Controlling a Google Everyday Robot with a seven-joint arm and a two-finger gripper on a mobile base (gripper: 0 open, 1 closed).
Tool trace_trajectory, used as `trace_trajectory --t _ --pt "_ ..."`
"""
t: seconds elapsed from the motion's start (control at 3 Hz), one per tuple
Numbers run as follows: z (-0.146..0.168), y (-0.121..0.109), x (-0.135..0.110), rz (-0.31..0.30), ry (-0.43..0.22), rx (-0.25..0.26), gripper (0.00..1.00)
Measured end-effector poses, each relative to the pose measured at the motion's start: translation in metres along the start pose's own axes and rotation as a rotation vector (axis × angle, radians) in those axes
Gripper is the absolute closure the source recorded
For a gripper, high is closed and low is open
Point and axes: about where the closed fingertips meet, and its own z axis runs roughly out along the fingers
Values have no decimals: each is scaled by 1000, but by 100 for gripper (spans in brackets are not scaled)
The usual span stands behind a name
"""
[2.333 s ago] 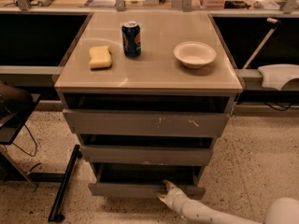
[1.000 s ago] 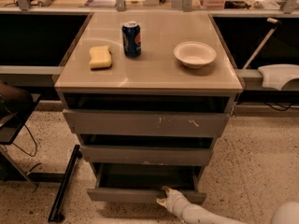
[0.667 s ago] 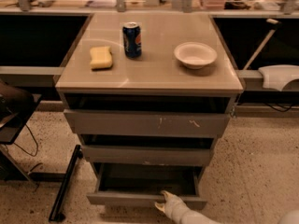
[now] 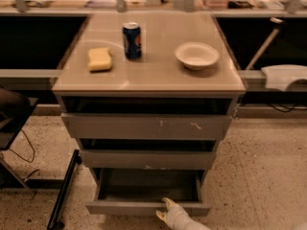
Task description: Open bottom drawer
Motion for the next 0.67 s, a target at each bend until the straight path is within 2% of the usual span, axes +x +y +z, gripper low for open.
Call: trace_trajectory --t 0.33,0.67 --pt "-4 -2 -4 0 0 0 100" --pt "-10 12 -16 -6 -27 6 100"
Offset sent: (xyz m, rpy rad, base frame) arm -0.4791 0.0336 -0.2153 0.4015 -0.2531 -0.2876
